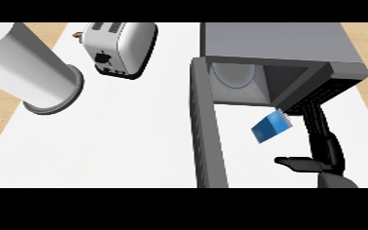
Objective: Pick up the milk, place it into the microwave and close the microwave
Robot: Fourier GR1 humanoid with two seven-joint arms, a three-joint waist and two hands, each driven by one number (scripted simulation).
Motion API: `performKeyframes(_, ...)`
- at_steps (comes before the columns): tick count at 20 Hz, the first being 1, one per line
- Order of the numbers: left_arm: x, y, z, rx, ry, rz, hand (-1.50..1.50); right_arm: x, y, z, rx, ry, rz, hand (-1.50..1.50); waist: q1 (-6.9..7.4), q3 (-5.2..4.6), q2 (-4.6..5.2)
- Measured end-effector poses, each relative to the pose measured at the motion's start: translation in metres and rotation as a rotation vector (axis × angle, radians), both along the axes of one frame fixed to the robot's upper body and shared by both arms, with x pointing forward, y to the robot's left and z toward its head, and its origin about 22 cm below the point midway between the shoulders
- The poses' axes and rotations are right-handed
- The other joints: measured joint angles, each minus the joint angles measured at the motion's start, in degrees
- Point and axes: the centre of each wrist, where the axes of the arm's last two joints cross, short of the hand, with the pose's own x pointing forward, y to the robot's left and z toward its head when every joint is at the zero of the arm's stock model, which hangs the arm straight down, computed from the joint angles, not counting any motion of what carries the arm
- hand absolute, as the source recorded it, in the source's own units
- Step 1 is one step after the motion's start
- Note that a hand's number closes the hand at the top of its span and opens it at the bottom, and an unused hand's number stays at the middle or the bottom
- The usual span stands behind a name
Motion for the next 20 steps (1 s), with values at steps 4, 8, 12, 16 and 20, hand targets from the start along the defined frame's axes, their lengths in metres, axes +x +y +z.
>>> performKeyframes(4, -0.003, 0.002, -0.001, 0.001, -0.002, -0.018, -1.50, -0.001, 0.000, -0.007, 0.036, -0.011, -0.042, 1.50, -0.01, -0.30, -0.19)
performKeyframes(8, -0.005, 0.002, -0.003, -0.008, -0.006, -0.034, -1.50, 0.001, -0.004, -0.008, 0.042, -0.011, -0.042, 1.50, 0.03, -0.34, -0.15)
performKeyframes(12, -0.006, 0.002, -0.004, -0.017, -0.015, -0.035, -1.50, 0.003, 0.002, -0.011, 0.044, -0.031, -0.043, 1.50, -0.18, -0.28, -0.11)
performKeyframes(16, -0.008, 0.003, -0.004, -0.024, -0.017, -0.036, -1.50, 0.006, 0.008, -0.014, 0.058, -0.048, -0.052, 1.50, -0.37, -0.18, -0.06)
performKeyframes(20, -0.013, 0.006, -0.004, -0.019, -0.004, -0.039, -1.50, 0.007, 0.014, -0.017, 0.013, -0.063, -0.058, 1.50, -0.54, -0.20, -0.11)
